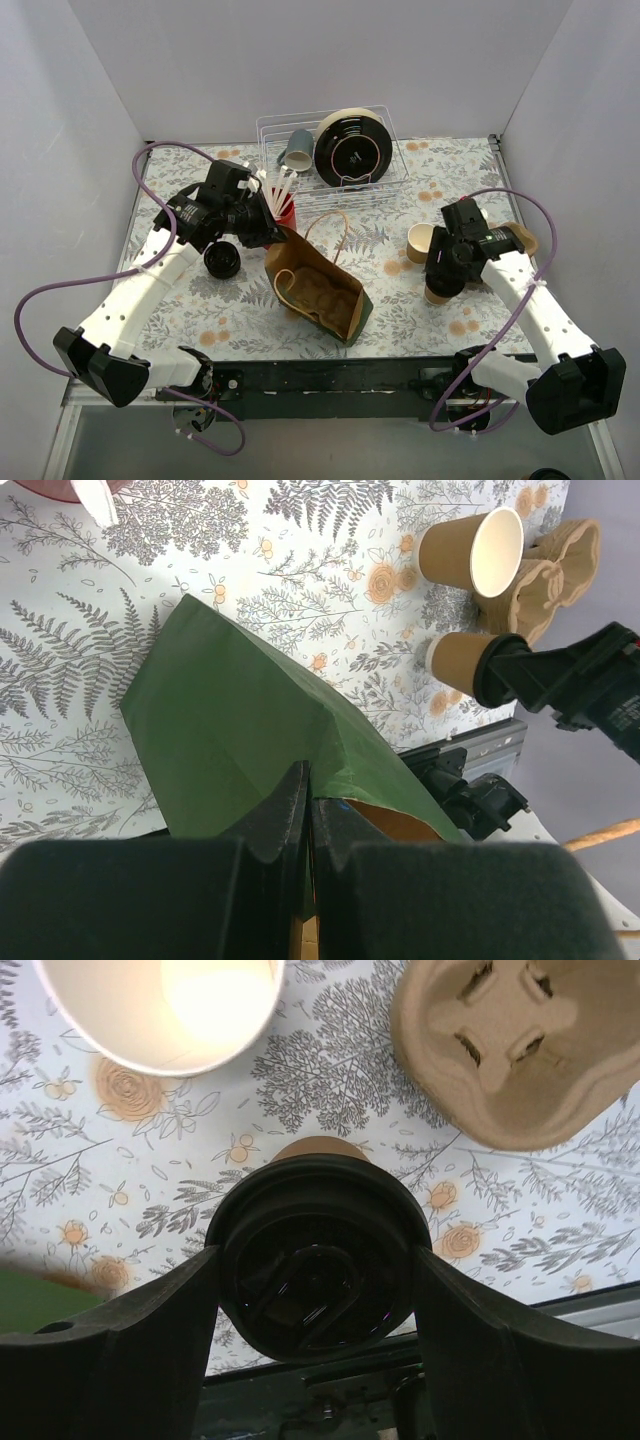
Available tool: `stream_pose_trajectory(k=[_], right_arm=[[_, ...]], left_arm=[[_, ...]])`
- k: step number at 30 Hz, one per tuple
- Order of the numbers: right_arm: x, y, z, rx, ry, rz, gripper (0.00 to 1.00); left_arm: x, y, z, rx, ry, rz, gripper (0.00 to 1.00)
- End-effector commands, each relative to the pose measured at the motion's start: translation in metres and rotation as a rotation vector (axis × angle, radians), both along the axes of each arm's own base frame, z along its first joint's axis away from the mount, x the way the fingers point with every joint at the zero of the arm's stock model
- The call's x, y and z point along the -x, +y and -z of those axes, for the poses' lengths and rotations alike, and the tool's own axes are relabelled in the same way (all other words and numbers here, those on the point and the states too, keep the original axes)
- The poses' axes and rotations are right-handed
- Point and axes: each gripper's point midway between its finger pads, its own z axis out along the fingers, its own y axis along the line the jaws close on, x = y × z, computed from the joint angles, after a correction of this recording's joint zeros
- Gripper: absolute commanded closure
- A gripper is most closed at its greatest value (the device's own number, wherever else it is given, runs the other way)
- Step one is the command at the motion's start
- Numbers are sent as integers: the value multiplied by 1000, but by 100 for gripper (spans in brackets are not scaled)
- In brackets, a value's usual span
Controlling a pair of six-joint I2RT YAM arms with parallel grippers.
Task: Pack the takeout coffee
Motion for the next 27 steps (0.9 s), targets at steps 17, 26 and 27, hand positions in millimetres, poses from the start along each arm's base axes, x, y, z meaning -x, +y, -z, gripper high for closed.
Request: stream_pose_trajectory(k=[17, 26, 27], right_arm=[[-19, 71, -230, -124, -571, -794, 55], [-8, 122, -322, -356, -858, -965, 57], [-6, 126, -330, -390, -885, -968, 57]], left_arm=[[17, 2, 7, 0, 49, 62, 95], [12, -1, -23, -6, 22, 86, 54], [11, -1, -28, -2, 11, 88, 51]])
